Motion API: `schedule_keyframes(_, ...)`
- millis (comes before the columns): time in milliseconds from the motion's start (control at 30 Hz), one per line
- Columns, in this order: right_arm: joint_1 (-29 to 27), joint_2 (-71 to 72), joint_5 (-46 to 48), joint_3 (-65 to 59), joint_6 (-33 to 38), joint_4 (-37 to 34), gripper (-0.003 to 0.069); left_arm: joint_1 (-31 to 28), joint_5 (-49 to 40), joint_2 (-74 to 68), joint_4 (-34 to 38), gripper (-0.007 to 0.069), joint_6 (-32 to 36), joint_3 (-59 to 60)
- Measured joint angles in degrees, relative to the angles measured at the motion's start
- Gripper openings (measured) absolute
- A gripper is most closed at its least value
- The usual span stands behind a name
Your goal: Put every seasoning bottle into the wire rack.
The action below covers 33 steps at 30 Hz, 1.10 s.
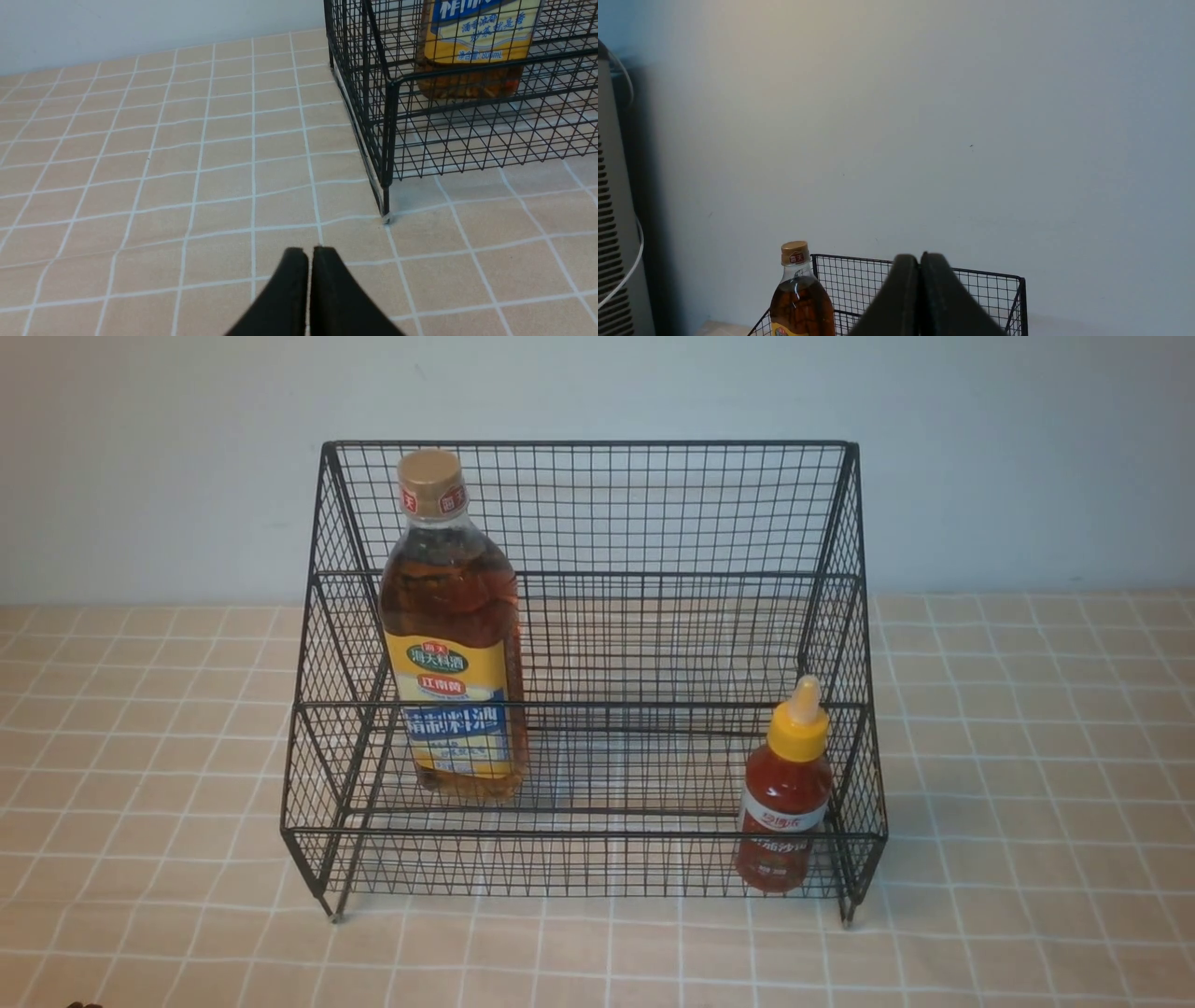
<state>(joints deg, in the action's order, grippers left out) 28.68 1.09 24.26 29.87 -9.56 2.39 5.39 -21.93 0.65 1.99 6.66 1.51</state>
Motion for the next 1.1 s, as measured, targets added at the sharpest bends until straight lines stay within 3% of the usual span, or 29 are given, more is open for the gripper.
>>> schedule_keyframes(300,-0.32,0.00,1.72,-4.12,4.67,0.40,-0.0012,0.00,0.00,0.00,0.00,-0.0007,0.00,0.00)
schedule_keyframes(700,-22.39,-0.07,0.85,-30.44,5.63,2.32,-0.0012,0.00,-0.06,0.00,0.00,-0.0007,0.00,0.00)
schedule_keyframes(1100,-24.80,-0.12,-0.89,-30.70,5.27,2.24,-0.0012,0.00,-0.06,0.00,0.00,-0.0007,0.00,0.00)
